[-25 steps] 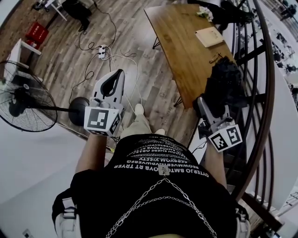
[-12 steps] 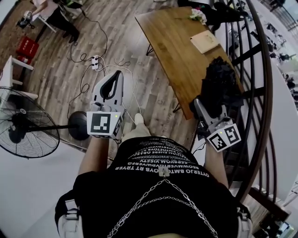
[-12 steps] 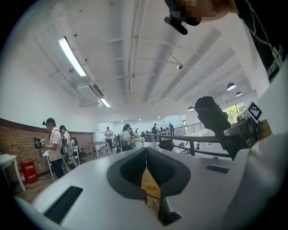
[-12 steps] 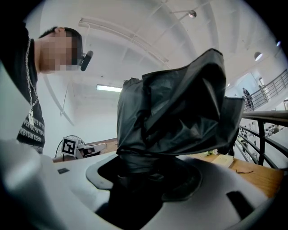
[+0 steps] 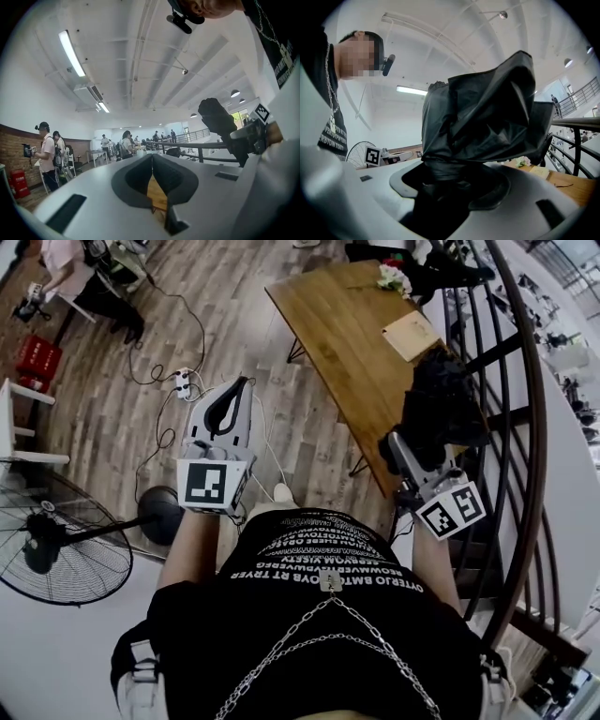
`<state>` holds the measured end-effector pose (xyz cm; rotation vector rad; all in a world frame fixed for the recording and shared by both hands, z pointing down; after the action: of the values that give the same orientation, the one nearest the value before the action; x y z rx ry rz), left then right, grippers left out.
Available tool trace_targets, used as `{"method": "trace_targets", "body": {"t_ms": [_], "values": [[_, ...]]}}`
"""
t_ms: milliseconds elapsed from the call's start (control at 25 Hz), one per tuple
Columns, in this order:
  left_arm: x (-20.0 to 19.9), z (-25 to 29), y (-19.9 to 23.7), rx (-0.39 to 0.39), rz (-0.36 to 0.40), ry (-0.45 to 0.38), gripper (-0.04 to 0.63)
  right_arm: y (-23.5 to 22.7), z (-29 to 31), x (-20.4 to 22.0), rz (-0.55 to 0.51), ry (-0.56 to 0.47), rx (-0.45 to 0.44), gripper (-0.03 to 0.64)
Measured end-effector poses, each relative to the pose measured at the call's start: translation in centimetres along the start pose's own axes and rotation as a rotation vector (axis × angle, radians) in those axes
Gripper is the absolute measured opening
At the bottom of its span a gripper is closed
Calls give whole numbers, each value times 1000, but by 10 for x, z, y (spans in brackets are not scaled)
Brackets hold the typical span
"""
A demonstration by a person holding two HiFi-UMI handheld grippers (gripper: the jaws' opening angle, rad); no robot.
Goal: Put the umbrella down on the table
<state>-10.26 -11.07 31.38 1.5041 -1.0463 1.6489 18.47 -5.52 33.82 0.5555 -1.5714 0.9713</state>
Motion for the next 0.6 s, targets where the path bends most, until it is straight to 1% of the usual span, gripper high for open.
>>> {"method": "trace_targets", "body": {"t_ms": [240, 360, 600], "values": [[12, 7, 64, -11, -26, 9, 29, 23, 61, 1, -7, -7, -12, 268], [20, 5, 81, -21, -25, 10, 29, 36, 80, 8, 4, -4, -37, 268], [34, -11, 104, -70, -63, 11, 29, 52, 113, 22, 29, 31, -97, 268]]}}
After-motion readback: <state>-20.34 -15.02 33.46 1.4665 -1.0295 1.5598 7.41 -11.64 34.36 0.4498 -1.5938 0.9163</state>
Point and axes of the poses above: the fingertips, and each gripper's own axes: z forward along the fingers, y to its left, x out of its underside, the point moved 3 cm from there along -z, backward along the fingers, and after that the axes turned 2 degrees about -y, right-handed, at the moved point
